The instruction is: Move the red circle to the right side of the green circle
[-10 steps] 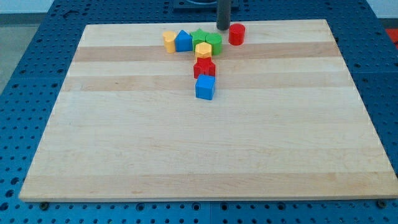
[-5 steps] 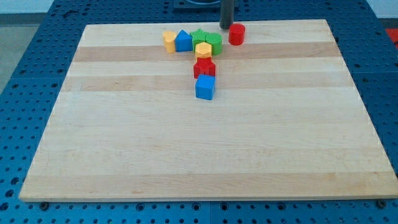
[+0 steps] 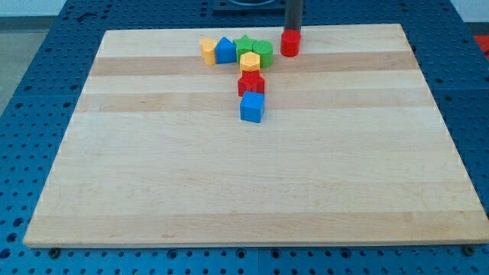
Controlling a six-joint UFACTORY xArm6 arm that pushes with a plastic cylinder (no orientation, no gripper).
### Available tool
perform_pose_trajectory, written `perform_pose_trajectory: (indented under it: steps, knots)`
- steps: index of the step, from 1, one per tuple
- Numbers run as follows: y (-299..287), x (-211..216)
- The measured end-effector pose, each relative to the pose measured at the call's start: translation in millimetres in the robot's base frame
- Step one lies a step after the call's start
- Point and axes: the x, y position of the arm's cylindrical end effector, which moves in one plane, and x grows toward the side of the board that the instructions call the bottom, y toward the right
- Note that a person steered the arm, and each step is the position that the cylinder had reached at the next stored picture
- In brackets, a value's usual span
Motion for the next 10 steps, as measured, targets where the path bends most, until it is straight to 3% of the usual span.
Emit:
perform_pose_trajectory:
  steps: [3,5,9,10]
  knots:
    - [0.0,13.3]
    - [45.1,12.2]
    - [43.8,39.8]
    - [15.7,37.7]
